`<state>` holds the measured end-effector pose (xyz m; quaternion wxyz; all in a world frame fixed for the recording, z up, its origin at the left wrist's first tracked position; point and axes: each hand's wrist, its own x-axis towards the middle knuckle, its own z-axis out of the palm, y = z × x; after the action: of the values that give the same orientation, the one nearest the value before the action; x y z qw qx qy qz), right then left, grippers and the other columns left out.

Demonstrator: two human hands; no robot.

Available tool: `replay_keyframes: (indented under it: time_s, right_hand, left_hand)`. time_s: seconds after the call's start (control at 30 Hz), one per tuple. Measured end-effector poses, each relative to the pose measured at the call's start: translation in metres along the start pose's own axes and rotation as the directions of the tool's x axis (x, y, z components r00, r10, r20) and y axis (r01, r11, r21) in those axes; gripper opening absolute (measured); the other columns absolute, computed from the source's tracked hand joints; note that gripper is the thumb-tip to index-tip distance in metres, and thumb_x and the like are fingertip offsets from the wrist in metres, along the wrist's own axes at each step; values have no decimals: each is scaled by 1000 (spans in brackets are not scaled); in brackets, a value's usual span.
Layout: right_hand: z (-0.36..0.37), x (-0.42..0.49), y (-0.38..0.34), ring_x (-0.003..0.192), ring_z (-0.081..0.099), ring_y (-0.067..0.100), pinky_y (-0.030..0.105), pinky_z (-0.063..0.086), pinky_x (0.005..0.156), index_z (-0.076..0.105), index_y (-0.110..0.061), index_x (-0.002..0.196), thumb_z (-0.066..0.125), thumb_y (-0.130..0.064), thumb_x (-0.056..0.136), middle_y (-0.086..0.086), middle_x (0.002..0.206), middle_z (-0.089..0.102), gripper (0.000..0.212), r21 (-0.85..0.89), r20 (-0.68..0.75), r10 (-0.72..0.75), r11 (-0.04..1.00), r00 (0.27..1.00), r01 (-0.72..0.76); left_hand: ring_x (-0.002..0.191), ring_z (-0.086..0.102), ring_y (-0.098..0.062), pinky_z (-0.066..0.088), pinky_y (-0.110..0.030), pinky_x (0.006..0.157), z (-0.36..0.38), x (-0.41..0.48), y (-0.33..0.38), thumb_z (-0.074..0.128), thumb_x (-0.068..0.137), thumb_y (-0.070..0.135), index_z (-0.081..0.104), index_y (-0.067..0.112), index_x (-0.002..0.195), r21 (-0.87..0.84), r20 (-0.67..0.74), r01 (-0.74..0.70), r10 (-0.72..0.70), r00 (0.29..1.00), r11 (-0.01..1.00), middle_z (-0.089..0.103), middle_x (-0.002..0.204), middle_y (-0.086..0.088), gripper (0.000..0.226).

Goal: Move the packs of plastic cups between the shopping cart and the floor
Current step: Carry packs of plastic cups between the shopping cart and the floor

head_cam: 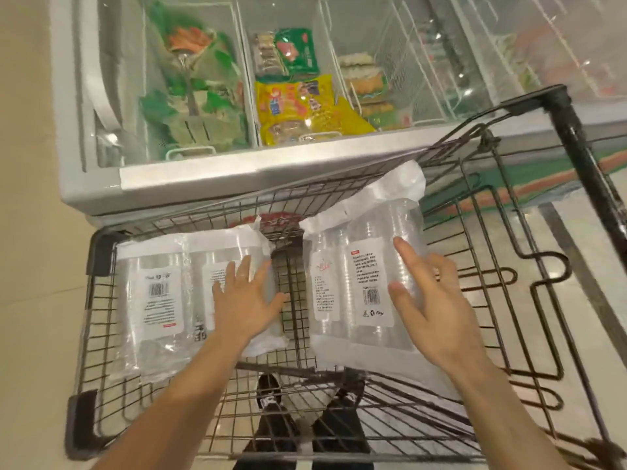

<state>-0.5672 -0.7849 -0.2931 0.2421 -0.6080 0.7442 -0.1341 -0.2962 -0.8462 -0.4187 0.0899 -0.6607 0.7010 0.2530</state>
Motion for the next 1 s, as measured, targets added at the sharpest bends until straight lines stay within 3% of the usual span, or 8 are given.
replay_keyframes:
  time_s: [0.07, 0.17, 0.37, 0.5, 0.6, 0.73, 0.87, 1.0]
  right_hand:
    - [18, 14, 2, 79, 50, 11, 31, 46, 73, 16, -57, 147, 42, -50, 97, 1, 143, 28, 57, -53, -12, 8, 999, 1000, -8]
    - [44, 32, 5, 85, 56, 21, 31, 46, 70, 14, -55, 148, 40, -49, 97, 8, 142, 27, 58, -165, 14, 25, 986, 1000, -23]
    - [89, 57, 11, 105, 55, 40, 45, 52, 80, 17, -49, 151, 42, -44, 98, 21, 143, 29, 59, -291, 33, 24, 956, 999, -13]
    - [131, 68, 19, 121, 34, 37, 45, 43, 92, 14, -47, 152, 40, -45, 99, 22, 142, 28, 59, -359, 73, 60, 933, 996, -30]
    - [158, 65, 26, 119, 37, 36, 46, 40, 95, 15, -42, 153, 40, -44, 99, 24, 138, 33, 59, -395, 92, 25, 919, 995, 13]
    - [165, 67, 29, 123, 37, 38, 49, 37, 102, 14, -41, 154, 40, -45, 100, 27, 144, 30, 60, -378, 82, 35, 926, 996, -1]
    - [144, 62, 23, 141, 18, 40, 51, 25, 113, -1, -44, 153, 33, -57, 98, 21, 160, 3, 66, -302, 142, 63, 953, 988, -17]
    - [103, 60, 2, 145, 14, 35, 51, 23, 114, 6, -38, 155, 24, -65, 90, 15, 161, 12, 72, -216, 58, 25, 976, 998, -12]
  left_hand:
    - [150, 2, -35, 16, -59, 117, 8, 5, -4, 43, 91, 63, 5, 38, 156, 5, 33, 28, -29, 999, 1000, 4, 164, -9, 80]
    - [150, -3, -33, 15, -59, 118, 19, 6, -8, 49, 91, 57, 3, 35, 156, -8, 51, 51, -51, 997, 999, -1, 165, -8, 83]
    - [151, -6, -30, 11, -57, 119, 26, 11, -9, 50, 91, 58, 8, 33, 156, -12, 36, 72, -72, 997, 997, -2, 165, -6, 82]
    - [151, -6, -28, 10, -55, 120, 27, 13, -11, 50, 90, 60, 13, 32, 155, -26, 29, 82, -81, 996, 996, -2, 165, -4, 80]
    - [151, -7, -27, 10, -54, 120, 28, 11, -13, 50, 90, 60, 16, 32, 154, -30, 19, 74, -74, 997, 997, -2, 165, -3, 78]
    - [151, -7, -27, 10, -55, 120, 26, 9, -15, 51, 90, 59, 17, 32, 154, -48, 22, 65, -64, 998, 997, -2, 165, -3, 78]
    - [151, 2, -27, 16, -55, 118, 15, 6, -17, 56, 89, 56, 17, 31, 155, -136, 12, 62, -61, 998, 989, 7, 165, -4, 80]
    - [150, 10, -27, 19, -54, 118, -18, -5, -18, 58, 89, 55, 20, 29, 155, -174, -80, 41, -55, 995, 984, 15, 163, -4, 81]
